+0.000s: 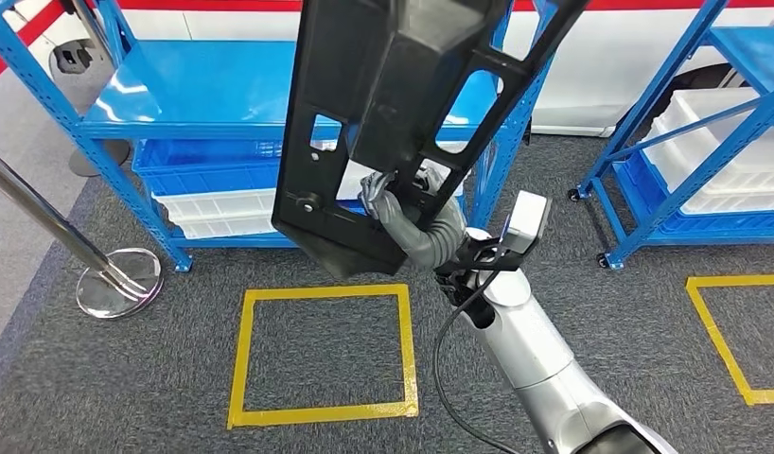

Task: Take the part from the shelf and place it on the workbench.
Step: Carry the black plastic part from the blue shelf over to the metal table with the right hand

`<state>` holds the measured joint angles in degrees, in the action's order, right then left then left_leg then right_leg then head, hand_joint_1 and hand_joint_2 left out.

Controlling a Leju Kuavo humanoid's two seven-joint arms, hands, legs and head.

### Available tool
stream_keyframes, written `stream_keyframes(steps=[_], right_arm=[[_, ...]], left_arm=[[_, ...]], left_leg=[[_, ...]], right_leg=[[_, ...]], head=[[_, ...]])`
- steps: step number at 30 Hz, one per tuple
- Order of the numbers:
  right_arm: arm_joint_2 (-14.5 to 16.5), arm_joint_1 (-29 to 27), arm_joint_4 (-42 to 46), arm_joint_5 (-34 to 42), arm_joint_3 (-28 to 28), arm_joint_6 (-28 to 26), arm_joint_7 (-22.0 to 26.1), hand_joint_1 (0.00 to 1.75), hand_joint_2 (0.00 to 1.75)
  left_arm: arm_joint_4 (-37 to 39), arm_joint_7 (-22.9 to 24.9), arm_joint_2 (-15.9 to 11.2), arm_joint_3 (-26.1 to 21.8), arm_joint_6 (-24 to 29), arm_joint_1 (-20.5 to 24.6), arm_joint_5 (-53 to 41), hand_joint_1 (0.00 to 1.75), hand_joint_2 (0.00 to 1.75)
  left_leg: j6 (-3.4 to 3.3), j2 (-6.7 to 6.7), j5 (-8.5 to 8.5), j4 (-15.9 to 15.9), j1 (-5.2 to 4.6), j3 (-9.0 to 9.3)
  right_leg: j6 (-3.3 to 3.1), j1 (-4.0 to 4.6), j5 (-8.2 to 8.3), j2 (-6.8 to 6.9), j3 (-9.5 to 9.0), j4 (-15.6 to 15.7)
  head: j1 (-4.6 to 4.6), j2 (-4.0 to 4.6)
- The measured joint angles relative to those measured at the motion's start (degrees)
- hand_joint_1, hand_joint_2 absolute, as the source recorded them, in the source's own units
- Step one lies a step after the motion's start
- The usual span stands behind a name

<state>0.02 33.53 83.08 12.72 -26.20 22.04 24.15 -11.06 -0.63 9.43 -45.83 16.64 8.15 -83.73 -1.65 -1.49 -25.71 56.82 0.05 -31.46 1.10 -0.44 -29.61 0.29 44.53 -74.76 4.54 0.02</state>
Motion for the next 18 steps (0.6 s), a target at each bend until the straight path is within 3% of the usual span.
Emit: stream_keyframes(steps=[2,4,6,8,10,12,14,15,16,18], right_arm=[[0.0,-0.2,0.0,0.0,0.0,0.0,-0.2,1.75,1.75],[0.0,-0.3,0.0,0.0,0.2,0.0,-0.3,1.75,1.75],[-0.1,-0.4,0.1,0.0,0.3,0.0,-0.3,1.75,1.75],[-0.1,-0.5,0.2,0.0,0.4,0.0,-0.3,1.75,1.75],[-0.1,-0.5,0.5,0.0,0.4,0.0,-0.3,1.75,1.75],[-0.1,-0.5,0.7,0.0,0.4,0.0,-0.3,1.75,1.75],[-0.1,-0.7,0.8,0.0,0.4,0.0,-0.3,1.75,1.75],[-0.1,-0.9,0.8,0.0,0.5,0.0,-0.3,1.75,1.75],[-0.1,-0.9,0.8,0.0,0.5,0.0,-0.3,1.75,1.75],[-0.1,-1.0,0.8,0.0,0.5,0.0,-0.4,1.75,1.75]], left_arm=[[0.0,0.0,0.0,0.0,0.0,-0.1,-0.2,0.0,1.75],[0.0,0.1,0.2,0.1,0.0,0.0,-0.2,0.0,1.75],[0.0,0.1,0.4,0.1,-0.1,0.0,-0.2,0.0,1.75],[0.0,0.1,0.4,0.1,-0.1,0.1,-0.2,0.0,1.75],[0.0,0.1,0.3,0.1,0.0,0.1,-0.2,0.0,1.75],[0.0,0.0,0.3,0.1,0.0,0.1,-0.2,0.0,1.75],[0.0,-0.1,0.2,0.1,0.1,0.2,-0.2,0.0,1.75],[0.0,-0.1,0.2,0.1,0.1,0.2,-0.3,0.0,1.75],[0.0,-0.1,0.1,0.1,0.2,0.2,-0.3,0.0,1.75],[0.0,-0.1,0.1,0.2,0.1,0.1,-0.4,0.0,1.75]], left_leg=[[0.16,-0.86,0.35,0.3,-0.06,-0.6],[0.43,-1.69,0.57,0.6,0.02,-1.18],[0.99,-2.58,0.9,0.9,0.36,-1.92],[1.68,-3.5,1.21,0.8,0.48,-2.33],[2.36,-2.46,0.05,2.2,0.17,-3.15],[3.05,-0.37,-3.19,8.1,0.19,-5.82],[3.72,0.43,-5.7,15.0,0.59,-8.96],[4.02,0.62,-5.56,16.2,0.79,-9.42],[4.29,0.86,-4.4,15.1,0.99,-8.76],[4.75,2.39,-0.86,7.9,1.23,-4.93]], right_leg=[[-0.44,0.07,2.43,-0.67,-4.16,5.4],[-1.3,0.01,4.29,-3.13,-8.79,12.9],[-1.76,0.11,4.44,-4.53,-10.41,16.1],[-1.8,0.05,4.72,-3.31,-10.6,16.9],[-2.0,-0.44,5.14,-1.78,-11.06,17.9],[-2.12,-0.61,5.35,-0.3,-11.31,18.4],[-2.11,-0.6,5.32,1.2,-11.27,18.3],[-2.04,-0.65,5.27,1.92,-11.25,18.3],[-1.92,-0.75,5.19,2.55,-11.25,18.1],[-1.4,-0.96,4.87,3.56,-11.23,17.7]], head=[[-0.01,0.0],[-0.01,0.0],[-0.01,0.0],[-0.01,0.0],[-0.01,0.0],[0.0,0.0],[0.0,0.0],[0.0,0.0],[0.0,0.0],[0.01,0.0]])
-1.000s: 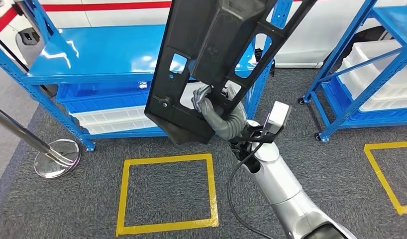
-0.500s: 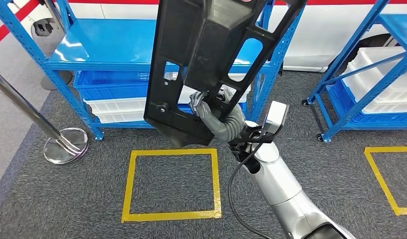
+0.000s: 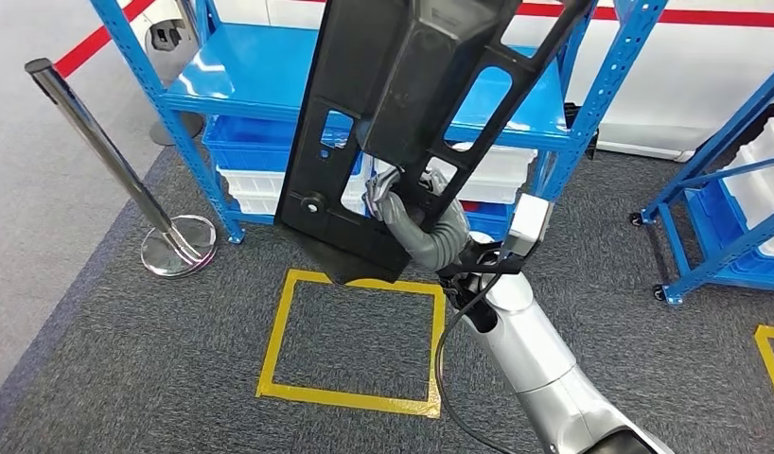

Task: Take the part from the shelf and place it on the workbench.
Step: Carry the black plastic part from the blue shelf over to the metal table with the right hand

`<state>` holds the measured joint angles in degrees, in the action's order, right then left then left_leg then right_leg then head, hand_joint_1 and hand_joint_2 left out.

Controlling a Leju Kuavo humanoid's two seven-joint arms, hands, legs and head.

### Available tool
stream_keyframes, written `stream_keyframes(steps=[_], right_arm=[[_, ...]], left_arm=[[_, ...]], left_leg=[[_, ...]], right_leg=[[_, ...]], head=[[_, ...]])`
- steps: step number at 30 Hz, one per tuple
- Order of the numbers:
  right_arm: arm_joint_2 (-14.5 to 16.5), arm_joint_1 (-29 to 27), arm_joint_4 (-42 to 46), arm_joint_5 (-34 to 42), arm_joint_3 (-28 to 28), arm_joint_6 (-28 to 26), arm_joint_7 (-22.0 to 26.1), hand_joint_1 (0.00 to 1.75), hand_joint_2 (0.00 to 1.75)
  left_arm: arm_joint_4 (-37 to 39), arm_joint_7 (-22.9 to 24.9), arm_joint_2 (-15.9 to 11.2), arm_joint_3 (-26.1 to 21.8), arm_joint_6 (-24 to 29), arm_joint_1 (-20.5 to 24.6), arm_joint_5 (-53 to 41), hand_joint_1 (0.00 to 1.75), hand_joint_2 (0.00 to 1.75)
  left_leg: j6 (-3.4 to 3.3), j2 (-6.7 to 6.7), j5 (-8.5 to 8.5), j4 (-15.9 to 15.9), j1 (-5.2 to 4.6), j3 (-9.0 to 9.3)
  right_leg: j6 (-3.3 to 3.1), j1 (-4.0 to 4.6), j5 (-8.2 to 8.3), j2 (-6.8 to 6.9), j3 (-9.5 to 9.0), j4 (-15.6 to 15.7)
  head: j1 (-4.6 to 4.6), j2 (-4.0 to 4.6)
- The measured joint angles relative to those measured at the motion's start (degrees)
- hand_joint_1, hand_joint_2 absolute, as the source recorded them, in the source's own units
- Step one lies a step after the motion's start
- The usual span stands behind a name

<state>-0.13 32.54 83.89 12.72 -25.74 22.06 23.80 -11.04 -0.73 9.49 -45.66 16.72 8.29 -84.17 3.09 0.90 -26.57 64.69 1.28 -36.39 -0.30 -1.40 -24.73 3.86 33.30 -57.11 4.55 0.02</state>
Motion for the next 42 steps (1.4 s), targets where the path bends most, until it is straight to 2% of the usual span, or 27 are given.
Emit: stream_keyframes(steps=[2,3,6,8,10,11,12,13,14,16,18,19,21,23,25,27,28,29,30,32,34,35,36,38,40,41,42], right_arm=[[0.0,0.0,0.0,0.0,0.1,0.0,0.0,1.75,1.75],[-0.1,0.0,0.0,0.0,0.1,0.0,0.0,1.75,1.75],[-0.1,-0.1,0.0,0.0,0.2,0.0,0.0,1.75,1.75],[-0.1,-0.1,0.1,0.0,0.2,0.0,0.1,1.75,1.75],[-0.3,-0.4,0.2,0.0,0.4,0.0,0.1,1.75,1.75],[-0.5,-0.7,0.2,0.0,0.5,0.0,0.1,1.75,1.75],[-0.6,-1.0,0.2,0.0,0.6,-0.1,0.1,1.75,1.75],[-0.7,-1.3,0.2,0.0,0.7,-0.1,0.1,1.75,1.75],[-0.8,-1.5,0.2,0.0,0.7,-0.1,0.1,1.75,1.75],[-0.8,-1.6,0.3,0.0,0.8,0.0,0.2,1.75,1.75],[-0.8,-1.7,0.3,0.0,0.9,0.1,0.4,1.75,1.75],[-0.8,-1.8,0.3,-0.1,1.0,0.1,0.4,1.75,1.75],[-0.8,-1.8,0.4,-0.1,1.0,0.3,0.5,1.75,1.75],[-0.5,-1.8,0.6,-0.2,1.0,0.6,0.5,1.75,1.75],[-0.4,-1.8,0.7,-0.2,1.0,0.7,0.6,1.75,1.75],[-0.4,-2.1,0.8,-0.2,1.0,0.9,0.5,1.75,1.75],[-0.4,-2.2,0.8,-0.2,1.0,1.0,0.4,1.75,1.75],[-0.4,-2.2,0.8,-0.2,1.0,1.1,0.2,1.75,1.75],[-0.4,-2.2,0.8,-0.2,1.0,1.1,0.1,1.75,1.75],[-0.4,-2.2,1.0,-0.2,1.0,1.1,-0.1,1.75,1.75],[-0.3,-2.1,1.2,-0.2,1.0,1.1,-0.1,1.75,1.75],[-0.3,-2.1,1.2,-0.3,1.0,1.1,-0.1,1.75,1.75],[-0.2,-2.1,1.2,-0.3,1.0,1.1,-0.2,1.75,1.75],[-0.2,-2.0,1.3,-0.3,1.0,1.1,-0.2,1.75,1.75],[-0.2,-2.1,1.3,-0.3,1.0,1.2,-0.2,1.75,1.75],[-0.3,-2.1,1.3,-0.3,1.0,1.2,-0.2,1.75,1.75],[-0.3,-2.2,1.2,-0.3,1.0,1.2,-0.2,1.75,1.75]], left_arm=[[0.0,0.0,0.1,0.1,-0.2,0.0,-0.3,0.0,1.75],[0.0,0.0,0.1,0.1,-0.3,0.0,-0.4,0.0,1.75],[0.0,-0.1,0.2,0.1,-0.4,-0.3,-0.5,0.0,1.75],[0.0,-0.3,0.3,0.2,-0.4,-0.2,-0.6,0.0,1.75],[0.0,-0.4,0.4,0.2,-0.5,0.0,-0.6,0.0,1.75],[0.0,-0.4,0.4,0.2,-0.5,0.0,-0.7,0.0,1.75],[0.0,-0.4,0.4,0.2,-0.6,0.0,-0.7,0.0,1.75],[0.0,-0.4,0.4,0.2,-0.7,0.0,-0.6,0.0,1.75],[0.0,-0.4,0.4,0.2,-0.7,0.0,-0.6,0.0,1.75],[0.0,-0.4,0.4,0.2,-0.9,-0.1,-0.6,0.0,1.75],[0.0,-0.4,0.4,0.2,-1.0,-0.2,-0.6,0.0,1.75],[0.0,-0.5,0.4,0.2,-1.0,-0.3,-0.6,0.0,1.75],[0.0,-0.5,0.3,0.2,-1.0,-0.4,-0.5,0.0,1.75],[0.0,-0.5,0.1,0.2,-0.9,-0.4,-0.4,0.0,1.75],[0.0,-0.5,0.0,0.1,-0.7,-0.3,-0.4,0.0,1.75],[0.0,-0.7,-0.1,0.1,-0.6,-0.2,-0.3,0.0,1.75],[0.0,-0.8,-0.2,0.1,-0.6,-0.1,-0.3,0.0,1.75],[0.0,-0.9,-0.2,0.1,-0.5,-0.2,-0.1,0.0,1.75],[0.0,-0.9,-0.2,0.1,-0.5,-0.2,0.0,0.0,1.75],[0.0,-1.0,-0.2,0.1,-0.4,-0.1,0.2,0.0,1.75],[0.0,-1.1,0.0,0.1,-0.4,-0.1,0.2,0.0,1.75],[0.0,-1.1,0.1,0.1,-0.4,-0.2,0.3,0.0,1.75],[0.0,-1.1,0.2,0.1,-0.4,-0.3,0.4,0.0,1.75],[0.0,-1.2,0.4,0.1,-0.4,-0.2,0.5,0.0,1.75],[0.0,-1.1,0.5,0.1,-0.5,0.0,0.5,0.0,1.75],[0.0,-1.0,0.6,0.1,-0.5,0.0,0.6,0.0,1.75],[0.0,-0.9,0.6,0.1,-0.5,0.0,0.6,0.0,1.75]], left_leg=[[-0.55,1.73,1.7,-5.7,-0.26,2.76],[-1.13,2.11,1.66,-6.6,-0.45,3.01],[-3.03,0.74,2.03,-6.5,-0.6,2.38],[-3.82,-0.23,2.47,-6.7,-0.59,2.18],[-4.3,-1.29,2.77,-6.8,-0.78,1.93],[-4.48,-1.91,2.88,-6.7,-0.96,1.8],[-4.6,-2.62,2.96,-6.7,-1.16,1.71],[-4.66,-3.36,3.0,-6.6,-1.36,1.65],[-4.68,-4.12,3.03,-6.5,-1.52,1.63],[-4.6,-5.41,3.08,-6.3,-1.76,1.49],[-4.22,-6.58,3.27,-6.1,-1.58,0.96],[-3.89,-7.21,3.44,-6.1,-1.4,0.64],[-3.21,-8.0,3.63,-6.2,-1.27,0.29],[-2.55,-5.84,1.91,-3.9,-1.53,-0.84],[-1.89,-2.8,-1.8,2.9,-1.35,-3.81],[-1.3,-1.89,-3.91,8.8,-0.96,-6.28],[-1.1,-1.7,-3.52,9.0,-0.82,-6.14],[-0.99,-1.41,-2.19,6.9,-0.7,-4.79],[-1.0,-0.63,-0.37,2.9,-0.64,-2.47],[-1.63,1.75,1.74,-4.4,-0.93,1.53],[-2.61,2.58,1.89,-6.6,-1.29,2.52],[-3.06,1.93,2.1,-6.7,-1.28,2.41],[-3.43,1.37,2.27,-6.8,-1.14,2.37],[-4.18,0.3,2.74,-7.1,-0.89,2.34],[-4.7,-0.79,3.08,-7.2,-0.85,2.14],[-4.82,-1.4,3.17,-7.2,-0.88,1.97],[-4.86,-2.06,3.23,-7.1,-0.91,1.81]], right_leg=[[0.72,0.21,-0.28,0.72,0.18,-0.6],[1.04,0.43,-0.3,1.08,0.28,-0.8],[1.87,0.46,-0.41,1.99,0.46,-1.0],[2.24,0.21,-2.66,0.31,1.71,-3.8],[2.15,0.22,-6.59,-2.2,5.01,-11.2],[1.97,0.31,-7.94,-2.85,6.7,-14.8],[1.72,0.43,-8.22,-3.21,7.66,-16.8],[1.36,0.58,-7.39,-3.47,7.59,-16.7],[0.89,0.77,-5.63,-3.91,6.42,-14.2],[-0.25,0.99,-2.11,-6.57,2.92,-6.9],[-0.64,1.08,-0.9,-8.8,1.1,-2.5],[-0.59,1.13,-0.99,-8.93,0.99,-2.1],[-0.54,1.02,-0.68,-7.46,0.79,-1.4],[-0.8,0.64,-0.31,-5.8,0.42,-0.6],[-1.02,0.63,-0.2,-4.09,0.28,-0.4],[-1.05,0.68,-0.25,-2.33,0.35,-0.4],[-1.02,0.67,-0.29,-1.55,0.38,-0.5],[-0.95,0.65,-0.33,-0.87,0.36,-0.5],[-0.82,0.67,-0.42,-0.26,0.29,-0.6],[-0.41,0.91,-0.6,0.74,0.19,-0.7],[0.1,1.25,-0.68,1.56,0.15,-0.9],[0.37,1.36,-0.69,2.0,0.1,-0.9],[0.7,1.31,-0.84,2.15,0.08,-1.0],[1.24,1.05,-2.58,0.42,0.86,-3.1],[1.46,0.81,-6.43,-2.45,3.83,-9.8],[1.47,0.77,-8.21,-3.2,5.73,-13.9],[1.5,0.74,-9.12,-3.51,7.16,-16.9]], head=[[-0.01,0.0],[-0.01,0.0],[-0.02,0.0],[-0.02,0.0],[-0.02,0.0],[-0.02,0.0],[-0.02,0.0],[-0.02,0.0],[-0.02,0.0],[-0.02,0.0],[-0.02,0.0],[-0.02,0.0],[-0.02,0.0],[-0.01,0.0],[0.01,0.0],[0.0,0.0],[0.0,0.0],[0.0,0.0],[0.0,0.0],[-0.01,0.0],[-0.01,0.0],[-0.01,0.0],[-0.01,0.0],[-0.01,0.0],[-0.01,0.0],[-0.01,0.0],[-0.01,0.0]])
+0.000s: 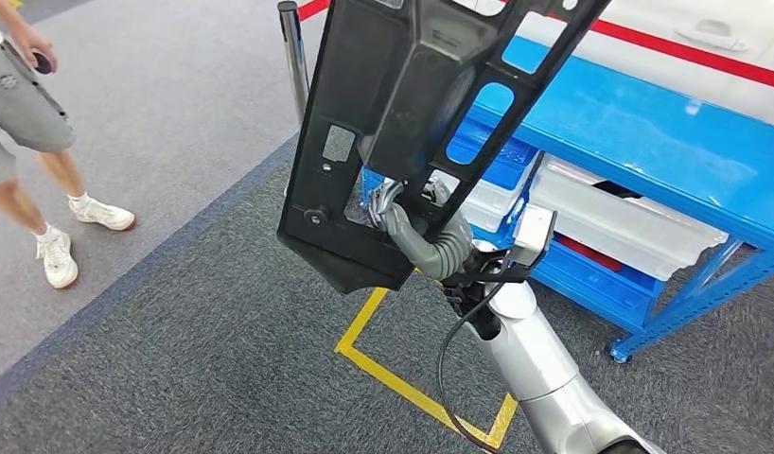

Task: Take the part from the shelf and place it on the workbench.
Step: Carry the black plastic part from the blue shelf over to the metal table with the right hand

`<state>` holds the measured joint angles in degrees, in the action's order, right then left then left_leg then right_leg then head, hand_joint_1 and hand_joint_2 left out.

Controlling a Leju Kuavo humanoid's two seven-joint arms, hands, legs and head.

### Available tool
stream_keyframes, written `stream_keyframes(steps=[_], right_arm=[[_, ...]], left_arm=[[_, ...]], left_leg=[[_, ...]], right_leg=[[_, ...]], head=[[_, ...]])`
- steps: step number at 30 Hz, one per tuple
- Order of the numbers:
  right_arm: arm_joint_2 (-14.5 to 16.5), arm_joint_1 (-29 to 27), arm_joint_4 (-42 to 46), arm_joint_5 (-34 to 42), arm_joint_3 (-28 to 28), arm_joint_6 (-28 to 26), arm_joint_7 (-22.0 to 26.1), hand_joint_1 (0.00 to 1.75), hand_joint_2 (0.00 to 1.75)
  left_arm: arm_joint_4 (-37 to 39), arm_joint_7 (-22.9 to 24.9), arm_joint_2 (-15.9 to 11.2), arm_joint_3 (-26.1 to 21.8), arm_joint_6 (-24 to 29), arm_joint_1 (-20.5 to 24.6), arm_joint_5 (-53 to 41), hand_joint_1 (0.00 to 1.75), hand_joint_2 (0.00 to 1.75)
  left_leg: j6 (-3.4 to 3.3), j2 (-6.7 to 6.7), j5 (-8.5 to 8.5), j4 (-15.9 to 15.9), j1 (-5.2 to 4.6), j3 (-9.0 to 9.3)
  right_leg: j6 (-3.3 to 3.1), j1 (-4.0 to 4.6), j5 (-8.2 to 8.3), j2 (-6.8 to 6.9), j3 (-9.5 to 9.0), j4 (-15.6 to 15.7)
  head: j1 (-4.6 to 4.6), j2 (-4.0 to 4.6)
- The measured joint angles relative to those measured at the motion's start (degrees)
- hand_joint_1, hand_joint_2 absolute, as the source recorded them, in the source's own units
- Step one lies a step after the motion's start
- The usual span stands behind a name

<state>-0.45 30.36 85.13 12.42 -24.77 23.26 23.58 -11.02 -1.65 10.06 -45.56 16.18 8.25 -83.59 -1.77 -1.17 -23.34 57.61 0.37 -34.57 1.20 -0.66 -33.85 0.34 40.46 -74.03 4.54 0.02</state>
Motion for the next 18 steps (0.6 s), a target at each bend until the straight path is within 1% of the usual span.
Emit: stream_keyframes(steps=[1,2,3,4,5,6,7,8,9,10,11,12,13,14,15,16,17,18], right_arm=[[0.0,0.0,0.0,0.0,0.0,0.0,0.0,1.75,1.75],[-0.1,0.0,0.0,0.0,0.0,0.0,0.0,1.75,1.75],[-0.1,0.1,0.1,0.1,0.0,0.0,0.0,1.75,1.75],[-0.1,0.1,0.3,0.1,0.0,0.0,0.0,1.75,1.75],[-0.1,0.1,0.5,0.1,0.0,0.0,0.0,1.75,1.75],[-0.1,-0.1,0.8,0.2,0.1,0.0,0.1,1.75,1.75],[-0.2,-0.3,1.2,0.3,0.2,0.0,0.3,1.75,1.75],[-0.3,-0.6,1.5,0.3,0.3,0.0,0.6,1.75,1.75],[-0.4,-1.0,1.9,0.4,0.5,0.0,1.1,1.75,1.75],[-0.5,-1.3,2.3,0.5,0.7,0.1,1.5,1.75,1.75],[-0.6,-1.7,2.9,0.6,1.0,0.3,2.0,1.75,1.75],[-0.7,-2.1,3.4,0.7,1.4,0.5,2.3,1.75,1.75],[-0.8,-2.5,4.0,0.8,1.9,0.7,2.6,1.75,1.75],[-1.0,-2.9,4.4,0.9,2.5,0.9,2.7,1.75,1.75],[-1.2,-3.3,4.8,1.0,3.1,0.9,2.8,1.75,1.75],[-1.4,-3.6,5.2,1.1,3.6,1.0,2.9,1.75,1.75],[-1.6,-3.7,5.5,1.2,4.1,1.0,2.9,1.75,1.75],[-1.7,-3.8,5.9,1.3,4.7,1.1,2.9,1.75,1.75]], left_arm=[[0.0,0.1,0.0,0.0,0.0,0.0,0.0,0.0,1.75],[0.0,0.2,0.0,0.0,0.0,-0.1,0.0,0.0,1.75],[0.0,0.2,0.0,0.0,0.0,0.0,0.1,0.0,1.75],[0.0,0.2,0.0,0.0,0.1,0.0,0.1,0.0,1.75],[0.0,0.3,0.0,0.0,0.2,0.1,0.1,0.0,1.75],[0.0,0.4,0.0,0.0,0.3,0.1,0.2,0.0,1.75],[0.0,0.5,0.0,0.0,0.5,0.0,0.3,0.0,1.75],[0.0,0.5,0.0,-0.1,0.6,-0.1,0.4,0.0,1.75],[0.0,0.6,0.0,-0.1,0.7,-0.2,0.6,0.0,1.75],[0.0,0.6,-0.1,-0.1,0.8,-0.3,0.9,0.0,1.75],[0.0,0.6,-0.1,-0.2,0.9,-0.4,1.2,0.0,1.75],[0.0,0.6,-0.2,-0.2,1.1,-0.4,1.5,0.0,1.75],[0.0,0.6,-0.2,-0.3,1.2,-0.5,1.7,0.0,1.75],[0.0,0.6,-0.2,-0.4,1.3,-0.5,1.9,0.0,1.75],[0.0,0.5,-0.2,-0.5,1.3,-0.5,2.0,0.0,1.75],[0.0,0.5,-0.2,-0.5,1.4,-0.5,2.0,0.0,1.75],[0.0,0.4,-0.2,-0.5,1.3,-0.6,2.0,0.0,1.75],[0.0,0.3,-0.2,-0.6,1.3,-0.8,2.0,0.0,1.75]], left_leg=[[0.0,-0.71,0.03,0.1,-0.02,-0.13],[0.05,-1.41,0.02,0.3,-0.01,-0.21],[0.15,-2.16,-0.03,0.6,0.01,-0.25],[0.31,-2.83,-0.1,0.8,0.06,-0.33],[0.58,-3.5,-0.17,1.2,0.01,-0.51],[0.95,-4.06,-0.14,1.4,0.01,-0.76],[1.34,-4.56,-0.04,1.5,0.04,-1.03],[1.75,-5.08,0.11,1.4,0.04,-1.27],[2.12,-5.46,0.2,1.3,0.17,-1.46],[2.41,-5.03,-0.08,1.6,0.12,-1.72],[2.69,-4.01,-0.92,2.8,0.06,-2.27],[2.92,-2.59,-2.36,5.1,0.01,-3.28],[3.11,-1.03,-4.24,8.6,-0.06,-4.72],[3.28,-0.14,-6.12,12.5,-0.03,-6.41],[3.38,0.31,-7.44,15.9,0.0,-7.84],[3.41,0.51,-7.82,17.7,0.01,-8.42],[3.37,0.64,-7.2,17.3,0.01,-7.94],[3.2,0.91,-5.63,14.5,-0.02,-6.24]], right_leg=[[0.0,-0.03,0.16,-0.11,0.58,-1.2],[-0.05,-0.09,1.53,-0.19,-0.12,0.2],[-0.13,-0.19,3.64,-0.5,-1.83,3.7],[-0.24,-0.36,5.35,-1.49,-3.86,7.7],[-0.27,-0.49,6.63,-2.47,-5.56,11.3],[-0.29,-0.56,7.17,-3.26,-6.56,13.6],[-0.35,-0.53,7.07,-3.71,-6.84,14.4],[-0.46,-0.39,7.17,-3.35,-6.8,14.5],[-0.77,-0.46,7.3,-2.77,-6.79,14.6],[-1.14,-0.52,7.45,-2.18,-6.84,14.8],[-1.51,-0.62,7.59,-1.55,-6.91,15.1],[-1.81,-0.7,7.69,-0.9,-6.97,15.3],[-1.99,-0.56,7.68,-0.25,-6.99,15.3],[-2.09,-0.45,7.66,0.43,-6.97,15.3],[-2.13,-0.36,7.63,1.18,-6.95,15.3],[-2.15,-0.3,7.6,1.92,-6.95,15.3],[-2.16,-0.25,7.57,2.59,-6.97,15.3],[-2.12,-0.21,7.51,3.21,-7.05,15.3]], head=[[0.01,0.0],[0.0,0.0],[-0.01,0.0],[-0.01,0.0],[-0.01,0.0],[-0.01,0.0],[-0.01,0.0],[0.0,0.0],[0.0,0.0],[0.01,0.0],[0.01,0.0],[0.01,0.0],[0.01,0.0],[0.01,0.0],[0.02,0.0],[0.01,0.0],[0.01,0.0],[0.01,0.0]])
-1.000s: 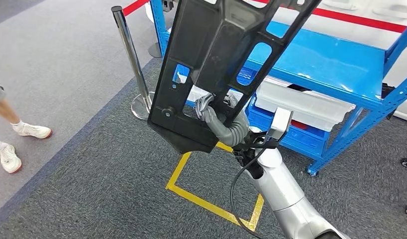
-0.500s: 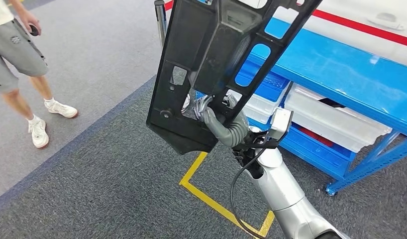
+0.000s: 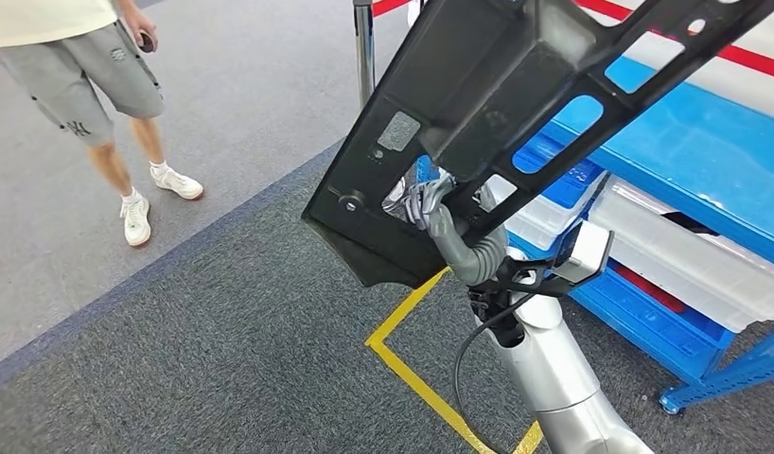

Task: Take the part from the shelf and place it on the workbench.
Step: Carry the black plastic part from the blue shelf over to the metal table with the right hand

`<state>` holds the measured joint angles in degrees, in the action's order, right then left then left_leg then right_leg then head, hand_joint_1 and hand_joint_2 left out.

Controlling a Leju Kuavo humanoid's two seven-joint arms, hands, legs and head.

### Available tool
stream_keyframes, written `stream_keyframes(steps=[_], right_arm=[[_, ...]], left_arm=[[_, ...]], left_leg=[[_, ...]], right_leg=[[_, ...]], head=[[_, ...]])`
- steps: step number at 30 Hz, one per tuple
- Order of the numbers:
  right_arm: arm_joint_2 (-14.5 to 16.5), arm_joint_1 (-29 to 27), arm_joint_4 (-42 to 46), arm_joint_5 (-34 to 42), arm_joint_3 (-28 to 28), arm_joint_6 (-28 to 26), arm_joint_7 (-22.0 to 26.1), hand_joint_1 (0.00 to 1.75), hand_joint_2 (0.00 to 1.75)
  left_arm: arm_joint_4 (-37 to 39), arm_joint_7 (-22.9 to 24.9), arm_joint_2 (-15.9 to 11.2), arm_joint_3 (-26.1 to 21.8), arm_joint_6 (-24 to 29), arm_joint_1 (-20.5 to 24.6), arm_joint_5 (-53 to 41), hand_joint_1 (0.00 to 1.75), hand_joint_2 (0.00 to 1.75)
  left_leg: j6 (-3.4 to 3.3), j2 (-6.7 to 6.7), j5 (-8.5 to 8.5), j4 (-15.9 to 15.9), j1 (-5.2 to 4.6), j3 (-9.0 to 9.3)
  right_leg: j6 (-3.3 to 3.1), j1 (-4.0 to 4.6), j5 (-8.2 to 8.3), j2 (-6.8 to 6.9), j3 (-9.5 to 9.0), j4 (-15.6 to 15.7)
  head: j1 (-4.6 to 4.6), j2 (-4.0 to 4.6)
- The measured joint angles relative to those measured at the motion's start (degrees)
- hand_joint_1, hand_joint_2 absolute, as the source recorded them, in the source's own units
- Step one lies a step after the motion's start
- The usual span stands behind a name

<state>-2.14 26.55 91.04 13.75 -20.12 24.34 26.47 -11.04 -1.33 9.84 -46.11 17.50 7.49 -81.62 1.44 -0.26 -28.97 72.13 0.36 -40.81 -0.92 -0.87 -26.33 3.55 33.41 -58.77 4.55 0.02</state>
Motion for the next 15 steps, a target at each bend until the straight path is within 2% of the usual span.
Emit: stream_keyframes(steps=[1,3,4,5,6,7,9,10,11,12,13,14,15], right_arm=[[-0.1,0.0,0.4,0.2,0.5,0.1,0.0,1.75,1.75],[-0.2,0.0,1.0,0.6,1.6,0.5,0.0,1.75,1.75],[-0.3,0.0,1.1,0.8,2.0,0.8,0.0,1.75,1.75],[-0.3,0.0,1.2,0.9,2.4,1.0,0.0,1.75,1.75],[-0.4,0.0,1.2,0.9,2.6,1.1,0.0,1.75,1.75],[-0.4,0.1,1.3,0.9,2.8,1.2,-0.1,1.75,1.75],[-0.4,0.2,1.4,0.9,3.3,1.3,-0.4,1.75,1.75],[-0.4,0.2,1.5,0.8,3.5,1.4,-0.5,1.75,1.75],[-0.5,0.1,1.6,0.7,3.7,1.4,-0.7,1.75,1.75],[-0.6,0.0,1.6,0.6,4.0,1.3,-0.8,1.75,1.75],[-0.7,-0.2,1.6,0.6,4.2,1.3,-0.8,1.75,1.75],[-0.8,-0.3,1.7,0.5,4.5,1.2,-0.9,1.75,1.75],[-0.9,-0.4,1.8,0.5,4.7,1.2,-0.9,1.75,1.75]], left_arm=[[0.0,0.0,0.0,0.0,0.0,-0.2,0.0,0.0,1.75],[0.0,-0.2,0.0,-0.1,0.1,-0.3,0.2,0.0,1.75],[0.0,-0.3,0.1,-0.1,0.1,-0.4,0.3,0.0,1.75],[0.0,-0.4,0.2,-0.2,0.1,-0.5,0.5,0.0,1.75],[0.0,-0.4,0.2,-0.3,0.2,-0.6,0.7,0.0,1.75],[0.0,-0.5,0.4,-0.5,0.2,-0.6,0.8,0.0,1.75],[0.0,-0.6,0.6,-0.8,0.3,-0.6,0.9,0.0,1.75],[0.0,-0.6,0.7,-0.9,0.3,-0.5,0.9,0.0,1.75],[0.0,-0.5,0.7,-1.0,0.3,-0.5,0.8,0.0,1.75],[0.0,-0.4,0.7,-1.0,0.2,-0.4,0.7,0.0,1.75],[0.0,-0.3,0.7,-1.0,0.1,-0.5,0.6,0.0,1.75],[0.0,-0.2,0.7,-1.0,0.0,-0.5,0.5,0.0,1.75],[0.0,-0.1,0.7,-1.1,-0.2,-0.4,0.4,0.0,1.75]], left_leg=[[-0.3,0.8,1.84,-4.3,-0.1,2.42],[-1.25,3.38,3.8,-11.5,-0.78,6.24],[-1.71,4.19,3.92,-13.1,-1.11,6.92],[-2.1,4.31,3.76,-13.5,-1.37,6.93],[-2.46,3.57,3.95,-13.6,-1.29,6.82],[-2.74,2.9,4.18,-13.9,-1.14,6.84],[-3.4,1.67,4.69,-14.4,-0.75,6.97],[-3.63,1.11,4.87,-14.5,-0.64,6.98],[-3.81,0.5,4.97,-14.6,-0.63,6.89],[-3.91,-0.22,5.04,-14.5,-0.63,6.8],[-3.94,-1.0,5.09,-14.4,-0.63,6.74],[-3.92,-1.83,5.1,-14.3,-0.6,6.7],[-3.82,-2.69,5.06,-14.1,-0.53,6.69]], right_leg=[[0.09,0.06,-0.08,0.53,-0.13,0.0],[0.46,0.4,-0.21,1.56,-0.28,0.0],[0.68,0.55,-0.25,2.09,-0.3,-0.1],[0.92,0.67,-0.24,2.67,-0.3,0.0],[1.18,0.71,-0.24,3.24,-0.37,0.0],[1.5,0.64,-0.45,3.03,-0.44,-0.1],[2.05,0.41,-2.31,0.36,0.53,-2.6],[2.22,0.24,-4.07,-1.5,1.88,-5.6],[2.28,0.18,-6.01,-2.7,3.73,-9.5],[2.35,0.14,-7.49,-3.19,5.61,-13.3],[2.41,0.09,-7.94,-3.32,6.85,-15.7],[2.45,0.05,-7.23,-3.37,7.13,-16.1],[2.47,-0.04,-5.4,-3.53,6.21,-13.9]], head=[[0.0,0.0],[0.0,0.0],[0.0,0.0],[0.0,0.0],[0.0,0.0],[-0.01,0.0],[-0.02,0.0],[-0.02,0.0],[-0.02,0.0],[-0.02,0.0],[-0.02,0.0],[-0.02,0.0],[-0.02,0.0]])
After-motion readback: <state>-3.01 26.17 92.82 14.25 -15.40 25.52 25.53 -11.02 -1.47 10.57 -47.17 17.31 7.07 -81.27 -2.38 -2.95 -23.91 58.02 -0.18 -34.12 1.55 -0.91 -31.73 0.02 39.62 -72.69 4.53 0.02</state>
